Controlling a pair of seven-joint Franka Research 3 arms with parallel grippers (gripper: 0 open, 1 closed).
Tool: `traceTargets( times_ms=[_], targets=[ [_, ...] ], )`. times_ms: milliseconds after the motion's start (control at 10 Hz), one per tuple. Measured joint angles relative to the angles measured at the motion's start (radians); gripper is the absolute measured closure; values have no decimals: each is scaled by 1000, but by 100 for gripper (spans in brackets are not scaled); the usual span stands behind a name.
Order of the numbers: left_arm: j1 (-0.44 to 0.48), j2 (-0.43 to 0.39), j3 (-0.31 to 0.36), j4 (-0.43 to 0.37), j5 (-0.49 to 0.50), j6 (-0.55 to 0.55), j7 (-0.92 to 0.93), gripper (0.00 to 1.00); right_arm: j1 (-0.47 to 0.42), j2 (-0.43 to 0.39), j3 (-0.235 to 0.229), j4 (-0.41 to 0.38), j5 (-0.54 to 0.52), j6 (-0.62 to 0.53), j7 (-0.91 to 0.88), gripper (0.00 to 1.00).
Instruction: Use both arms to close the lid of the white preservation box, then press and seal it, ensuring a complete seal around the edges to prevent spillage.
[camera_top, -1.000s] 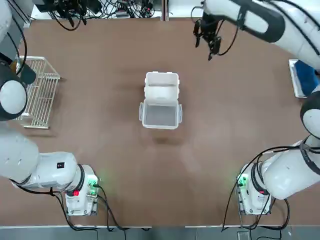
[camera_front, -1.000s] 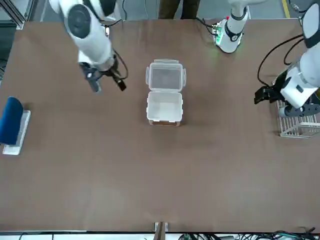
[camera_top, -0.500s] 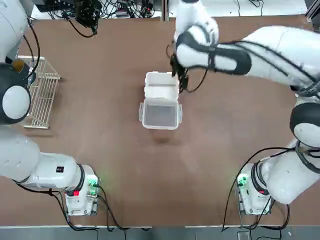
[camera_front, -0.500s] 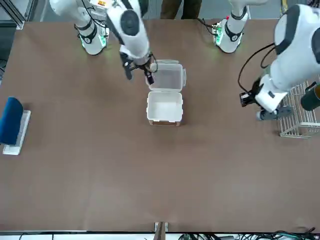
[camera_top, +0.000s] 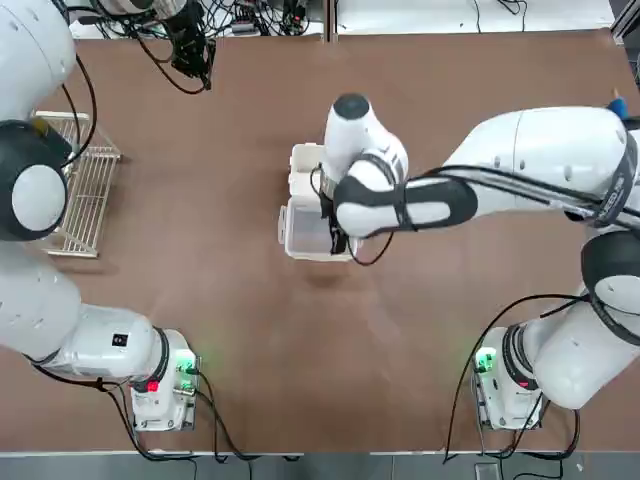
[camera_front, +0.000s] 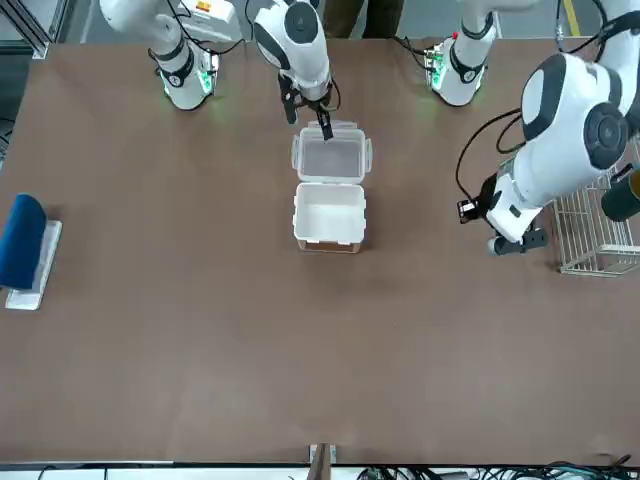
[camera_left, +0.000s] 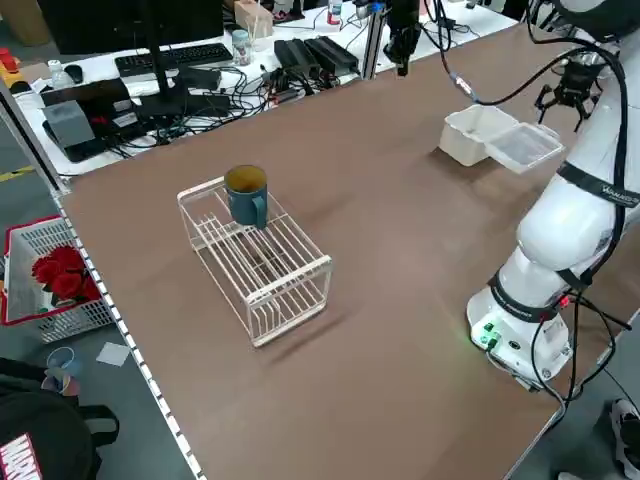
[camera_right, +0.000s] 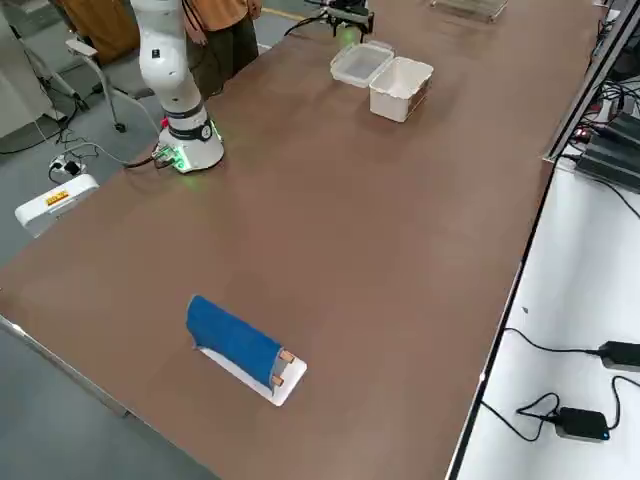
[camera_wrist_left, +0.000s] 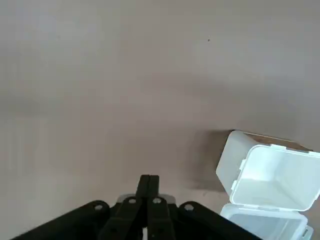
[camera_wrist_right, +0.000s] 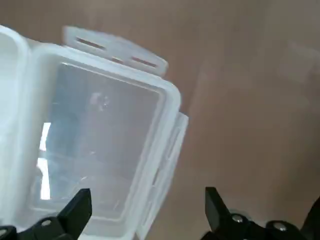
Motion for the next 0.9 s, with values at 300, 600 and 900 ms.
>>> traceTargets(
  times_ms=[300, 600, 900],
  targets=[
    [24, 11, 6, -37, -28, 4, -10, 99, 18, 44, 11, -46, 0, 110, 23, 0],
    [72, 11, 6, -53, -64, 22, -11, 99, 28, 99, 11, -49, -1, 177, 26, 15],
    [71, 12, 2, -56, -64, 43, -21, 99, 28, 104, 8, -49, -1, 205, 27, 66]
  ],
)
